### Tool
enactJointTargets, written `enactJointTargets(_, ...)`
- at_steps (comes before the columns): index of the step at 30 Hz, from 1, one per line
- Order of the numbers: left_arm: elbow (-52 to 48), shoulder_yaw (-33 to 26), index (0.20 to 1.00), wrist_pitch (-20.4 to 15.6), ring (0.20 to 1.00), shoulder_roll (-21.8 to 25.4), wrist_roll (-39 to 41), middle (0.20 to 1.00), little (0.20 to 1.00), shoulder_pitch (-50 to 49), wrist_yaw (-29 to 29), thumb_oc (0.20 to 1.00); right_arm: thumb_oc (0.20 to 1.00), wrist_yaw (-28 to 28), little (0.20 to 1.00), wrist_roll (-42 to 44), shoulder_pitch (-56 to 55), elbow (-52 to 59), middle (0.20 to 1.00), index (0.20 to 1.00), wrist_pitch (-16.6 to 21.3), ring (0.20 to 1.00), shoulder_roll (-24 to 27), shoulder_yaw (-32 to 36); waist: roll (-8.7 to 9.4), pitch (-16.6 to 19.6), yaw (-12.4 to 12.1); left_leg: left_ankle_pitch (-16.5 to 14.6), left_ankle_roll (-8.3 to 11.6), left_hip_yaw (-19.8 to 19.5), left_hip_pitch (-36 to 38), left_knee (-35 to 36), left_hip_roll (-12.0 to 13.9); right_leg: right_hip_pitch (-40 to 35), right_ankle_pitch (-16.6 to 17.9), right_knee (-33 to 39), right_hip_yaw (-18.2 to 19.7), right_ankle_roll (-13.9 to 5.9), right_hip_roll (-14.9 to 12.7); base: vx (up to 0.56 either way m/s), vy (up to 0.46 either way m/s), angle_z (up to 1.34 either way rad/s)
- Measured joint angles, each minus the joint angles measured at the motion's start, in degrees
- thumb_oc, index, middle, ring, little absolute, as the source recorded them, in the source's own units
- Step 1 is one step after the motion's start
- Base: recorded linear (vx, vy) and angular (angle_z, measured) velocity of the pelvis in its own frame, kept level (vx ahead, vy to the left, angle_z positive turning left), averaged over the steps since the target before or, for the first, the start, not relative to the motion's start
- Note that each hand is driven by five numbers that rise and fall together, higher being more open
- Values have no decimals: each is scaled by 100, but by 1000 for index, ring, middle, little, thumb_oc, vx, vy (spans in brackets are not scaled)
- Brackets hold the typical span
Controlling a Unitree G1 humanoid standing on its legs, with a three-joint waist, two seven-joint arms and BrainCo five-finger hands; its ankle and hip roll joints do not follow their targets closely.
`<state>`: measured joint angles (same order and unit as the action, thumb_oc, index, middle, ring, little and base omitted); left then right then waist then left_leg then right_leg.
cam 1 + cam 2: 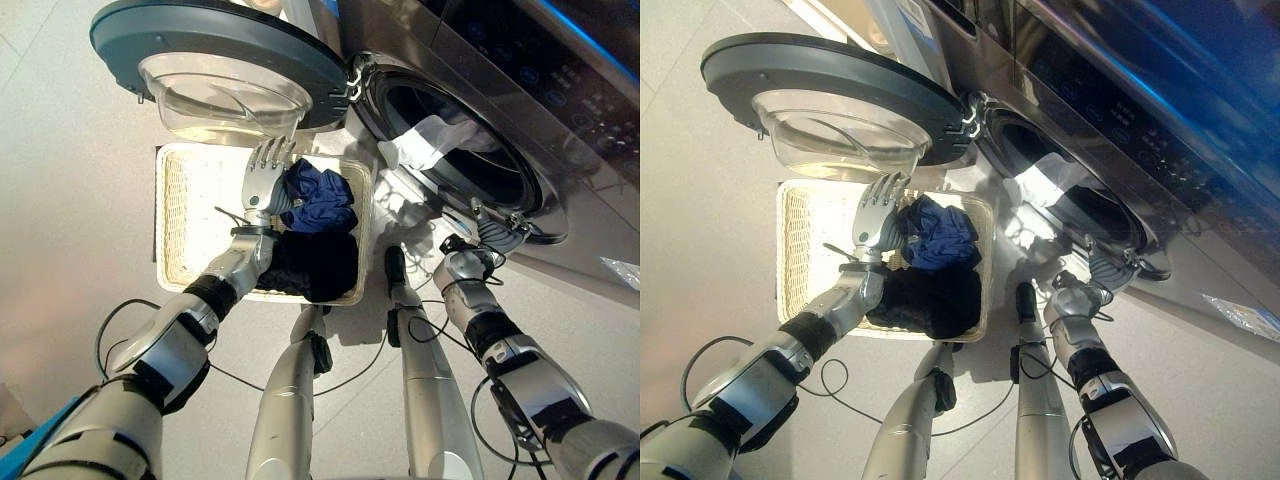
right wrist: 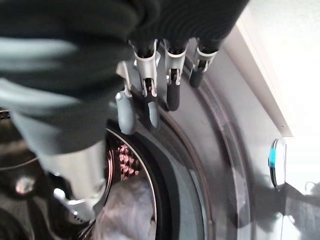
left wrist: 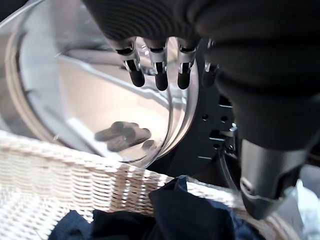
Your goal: Put the clothes into the washing machine.
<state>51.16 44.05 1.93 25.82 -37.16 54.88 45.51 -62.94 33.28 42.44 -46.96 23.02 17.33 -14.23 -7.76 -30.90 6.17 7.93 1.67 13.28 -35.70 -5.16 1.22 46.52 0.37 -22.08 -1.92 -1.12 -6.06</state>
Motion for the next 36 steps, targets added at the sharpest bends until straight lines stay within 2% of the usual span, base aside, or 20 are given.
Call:
enactJointTargets(3, 3, 204, 1000, 32, 1000, 110, -269, 1000, 1000, 28, -3, 1000, 1000, -25, 1000, -2, -4, 224, 1000, 1000, 84, 1000, -12, -17, 0, 0, 4, 5, -5, 66, -117, -1, 0, 145, 30, -2, 26, -5, -7, 43, 49, -8)
enactJointTargets(5, 204, 695, 1000, 187, 1000, 226, -546, 1000, 1000, 154, -157, 1000, 1000, 137, 1000, -48, -371, 1010, 1000, 1000, 87, 1000, 61, -268, 0, 0, 99, 5, -9, 109, -199, 4, -10, 265, 46, -16, 109, -11, 14, 18, 48, -15)
enactJointTargets(9, 460, 928, 1000, 342, 1000, 215, -802, 1000, 1000, 246, -654, 1000, 1000, 263, 1000, -145, -436, 1086, 1000, 1000, 88, 1000, 122, -448, 2, -1, 126, 4, -10, 186, -204, 49, 1, 311, 75, 3, 153, 29, 35, 5, 32, -10)
enactJointTargets(14, 682, 944, 1000, 401, 1000, 237, -961, 1000, 1000, 319, -1111, 1000, 1000, 252, 1000, -164, -438, 1068, 1000, 1000, 87, 1000, 149, -452, 1, -1, 120, 0, -5, 199, -205, 55, 8, 316, 75, 12, 138, 31, 36, -3, 0, -1)
enactJointTargets(18, 681, 950, 1000, 399, 1000, 248, -1107, 1000, 1000, 289, -1174, 1000, 1000, 262, 1000, -163, -426, 1053, 1000, 1000, 101, 1000, 166, -449, 1, -1, 105, 2, -4, 198, -244, 49, 16, 341, 57, 9, 114, 4, 29, -26, -42, 4)
enactJointTargets(26, 781, 1067, 1000, 386, 1000, 302, -1726, 1000, 1000, 475, -1379, 1000, 1000, 317, 1000, -155, -238, 1068, 1000, 1000, 379, 1000, 172, -457, 5, -3, 94, 22, -25, 52, -780, -71, 75, 714, 137, 55, -57, 79, 40, -31, -36, 6)
enactJointTargets(36, 818, 1325, 1000, 235, 1000, 451, -2816, 1000, 1000, 1198, -2094, 1000, 1000, 394, 1000, 20, -64, 1093, 1000, 1000, 670, 1000, 125, -519, 60, -5, 241, 37, -45, -85, -1224, -64, 83, 967, 229, 301, -191, 53, 33, -13, -26, 3)
